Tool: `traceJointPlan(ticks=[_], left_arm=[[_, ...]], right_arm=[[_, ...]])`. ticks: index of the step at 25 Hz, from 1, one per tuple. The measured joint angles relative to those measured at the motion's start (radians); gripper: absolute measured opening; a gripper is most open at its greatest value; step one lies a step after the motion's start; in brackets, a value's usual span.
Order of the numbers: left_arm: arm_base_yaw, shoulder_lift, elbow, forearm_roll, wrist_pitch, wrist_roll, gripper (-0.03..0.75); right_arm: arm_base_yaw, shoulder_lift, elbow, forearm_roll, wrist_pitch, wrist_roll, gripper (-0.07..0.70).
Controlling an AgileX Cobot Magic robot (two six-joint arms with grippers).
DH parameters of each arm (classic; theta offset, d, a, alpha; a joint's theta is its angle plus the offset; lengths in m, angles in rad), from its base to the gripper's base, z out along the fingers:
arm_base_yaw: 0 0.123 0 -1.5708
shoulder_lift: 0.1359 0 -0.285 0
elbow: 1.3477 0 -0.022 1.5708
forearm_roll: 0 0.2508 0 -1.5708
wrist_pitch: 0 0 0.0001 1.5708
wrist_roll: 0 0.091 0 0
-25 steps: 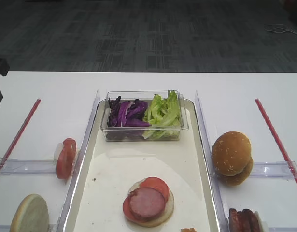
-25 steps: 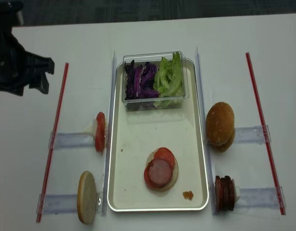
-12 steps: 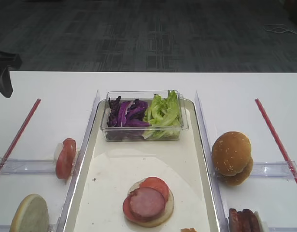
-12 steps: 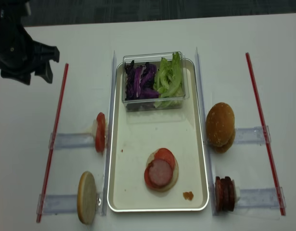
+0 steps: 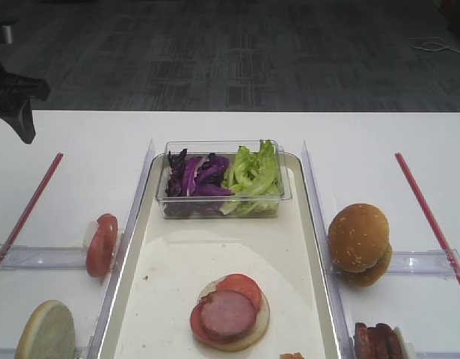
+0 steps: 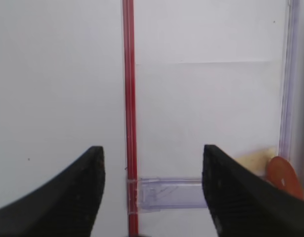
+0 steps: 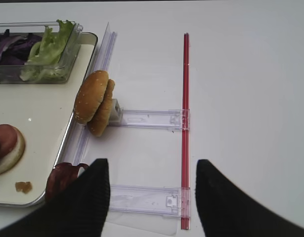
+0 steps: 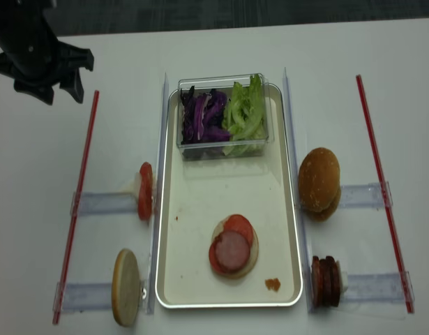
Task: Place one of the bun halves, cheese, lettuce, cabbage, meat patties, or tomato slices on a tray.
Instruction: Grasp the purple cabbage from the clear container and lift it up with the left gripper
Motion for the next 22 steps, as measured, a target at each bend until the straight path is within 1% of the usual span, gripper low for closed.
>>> traceJointPlan(ticks=[14,22], left_arm=[[0.000,0.122,-0.116,-0.011,0.021,0.000,0.434],[0.000,0.156,-0.124,-0.011,0.016,0.000,0.433]], right_arm=[[0.000,0.000,0.000,0.000,0.000,0.000,0.401],[0.000,0.000,0.000,0.000,0.000,0.000,0.401]])
